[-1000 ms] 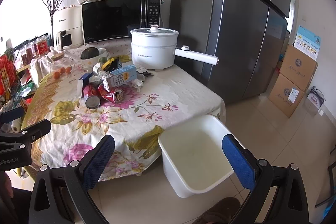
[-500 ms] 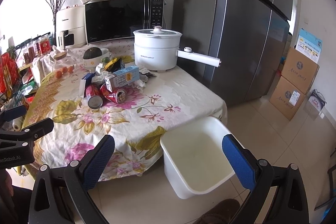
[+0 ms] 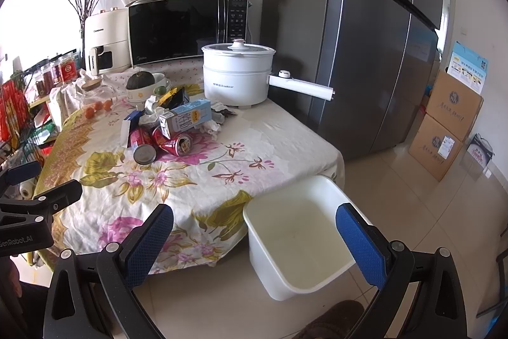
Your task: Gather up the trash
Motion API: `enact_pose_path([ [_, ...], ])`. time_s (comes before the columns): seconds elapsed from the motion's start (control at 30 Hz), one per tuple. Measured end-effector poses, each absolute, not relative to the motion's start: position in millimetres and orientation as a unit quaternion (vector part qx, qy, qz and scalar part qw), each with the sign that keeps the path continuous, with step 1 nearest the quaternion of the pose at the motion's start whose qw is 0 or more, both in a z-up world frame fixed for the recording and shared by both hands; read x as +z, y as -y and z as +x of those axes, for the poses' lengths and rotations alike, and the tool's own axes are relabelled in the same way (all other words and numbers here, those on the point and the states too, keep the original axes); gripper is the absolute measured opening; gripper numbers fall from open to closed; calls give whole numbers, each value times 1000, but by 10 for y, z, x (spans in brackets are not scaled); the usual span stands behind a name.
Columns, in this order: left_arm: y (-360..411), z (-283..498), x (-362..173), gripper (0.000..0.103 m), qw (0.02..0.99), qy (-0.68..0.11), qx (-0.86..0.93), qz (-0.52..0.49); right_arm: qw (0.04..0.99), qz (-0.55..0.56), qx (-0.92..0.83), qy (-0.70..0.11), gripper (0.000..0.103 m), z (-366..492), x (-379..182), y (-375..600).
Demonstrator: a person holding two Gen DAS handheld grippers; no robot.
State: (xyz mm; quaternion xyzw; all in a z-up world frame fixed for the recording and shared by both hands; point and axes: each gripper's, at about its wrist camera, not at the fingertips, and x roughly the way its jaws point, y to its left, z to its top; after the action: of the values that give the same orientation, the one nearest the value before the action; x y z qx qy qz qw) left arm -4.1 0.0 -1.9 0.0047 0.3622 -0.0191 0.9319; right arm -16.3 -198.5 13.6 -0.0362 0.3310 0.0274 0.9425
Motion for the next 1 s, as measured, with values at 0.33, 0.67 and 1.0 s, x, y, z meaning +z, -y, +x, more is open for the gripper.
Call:
enact_pose_path([
  [0.33,3,-50,-60,102,931,-365,-20,1,942,-36,27,-331,103,-163,131,1980],
  [0.67,-9,-43,-51,102,930,-366,-20,2,942,-35,26,-333,103,-169,117,1977],
  [1.0,-38,-39,-42,102,930,-367,-19,0,942,-37,19,-332,103,-171,105,1963],
])
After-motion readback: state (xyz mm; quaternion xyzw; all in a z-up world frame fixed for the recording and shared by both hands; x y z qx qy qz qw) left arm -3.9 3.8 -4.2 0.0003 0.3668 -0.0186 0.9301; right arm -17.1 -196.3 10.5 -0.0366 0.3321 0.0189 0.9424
